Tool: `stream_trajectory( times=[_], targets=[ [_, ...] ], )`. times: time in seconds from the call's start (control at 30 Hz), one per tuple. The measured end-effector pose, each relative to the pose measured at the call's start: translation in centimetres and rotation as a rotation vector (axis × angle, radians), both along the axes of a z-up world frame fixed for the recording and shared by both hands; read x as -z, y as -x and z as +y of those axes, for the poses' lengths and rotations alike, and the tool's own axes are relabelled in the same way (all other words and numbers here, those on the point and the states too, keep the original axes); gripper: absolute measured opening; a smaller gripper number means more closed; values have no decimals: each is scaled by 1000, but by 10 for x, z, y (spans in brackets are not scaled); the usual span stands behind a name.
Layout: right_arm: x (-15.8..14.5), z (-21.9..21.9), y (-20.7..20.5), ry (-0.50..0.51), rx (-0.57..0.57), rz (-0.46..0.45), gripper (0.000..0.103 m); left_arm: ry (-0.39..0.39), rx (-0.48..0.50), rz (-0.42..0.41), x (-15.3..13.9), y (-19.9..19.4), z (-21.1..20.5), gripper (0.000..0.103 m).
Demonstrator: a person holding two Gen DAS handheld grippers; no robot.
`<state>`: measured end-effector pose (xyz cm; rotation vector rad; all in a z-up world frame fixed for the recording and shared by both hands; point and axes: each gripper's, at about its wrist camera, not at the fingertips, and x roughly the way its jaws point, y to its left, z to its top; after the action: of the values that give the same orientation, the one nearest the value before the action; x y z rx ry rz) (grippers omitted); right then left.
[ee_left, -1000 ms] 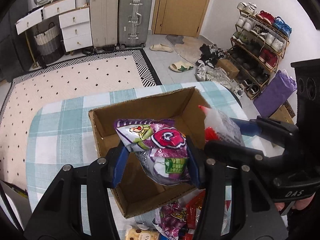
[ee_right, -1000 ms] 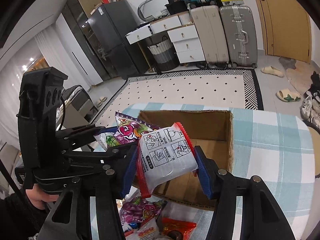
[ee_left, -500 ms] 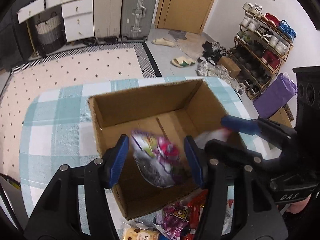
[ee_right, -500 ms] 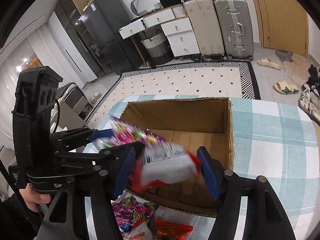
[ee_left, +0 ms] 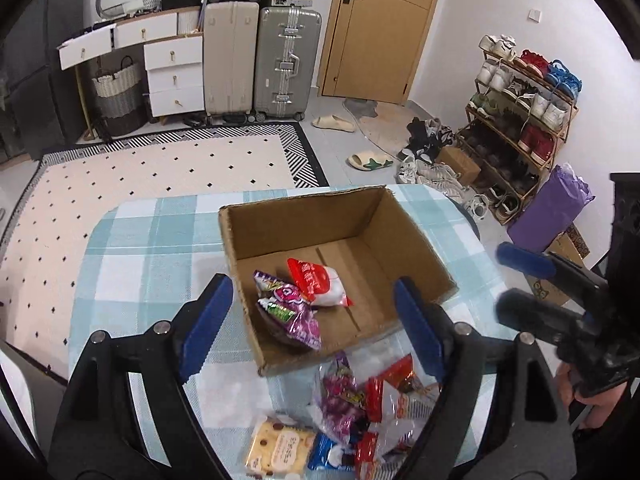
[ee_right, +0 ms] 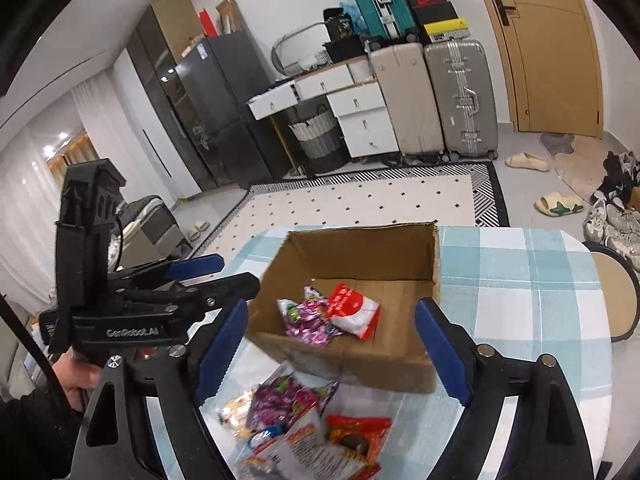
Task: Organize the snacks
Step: 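Move both grippers back toward the remaining snack pile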
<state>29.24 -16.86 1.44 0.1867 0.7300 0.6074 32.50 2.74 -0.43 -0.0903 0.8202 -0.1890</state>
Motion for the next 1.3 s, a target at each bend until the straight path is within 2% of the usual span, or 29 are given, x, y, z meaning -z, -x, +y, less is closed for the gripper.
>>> stream_trajectory(
  times=[0.07,0.27,0.43,0.57,0.77,0.83,1.07,1.2,1.3],
  targets=[
    [-8,-5,23,-9,6,-52,97,2,-7,-13,-6,23,3,81],
    [-32,-11,88,-31,0,-185,101,19,-22,-63,-23,88,6,82],
    [-47,-3,135,2,-22,-250,101,-15,-63,-122,-32,146,11,84],
    [-47,6,174,29,-48,-285,101,6,-83,-158,-36,190,19,86],
    [-35,10,218,23,-59,-294,101,8,-92,-171,-30,246,23,93],
    [-29,11,231,18,-63,-294,101,15,-101,-176,-26,265,25,102],
    [-6,9,263,28,-45,-276,101,40,-117,-191,-8,317,31,102],
    [12,3,273,-14,-19,-233,101,29,-116,-191,4,338,30,102],
    [28,0,279,-10,-6,-210,101,25,-124,-195,10,342,28,102]
  ],
)
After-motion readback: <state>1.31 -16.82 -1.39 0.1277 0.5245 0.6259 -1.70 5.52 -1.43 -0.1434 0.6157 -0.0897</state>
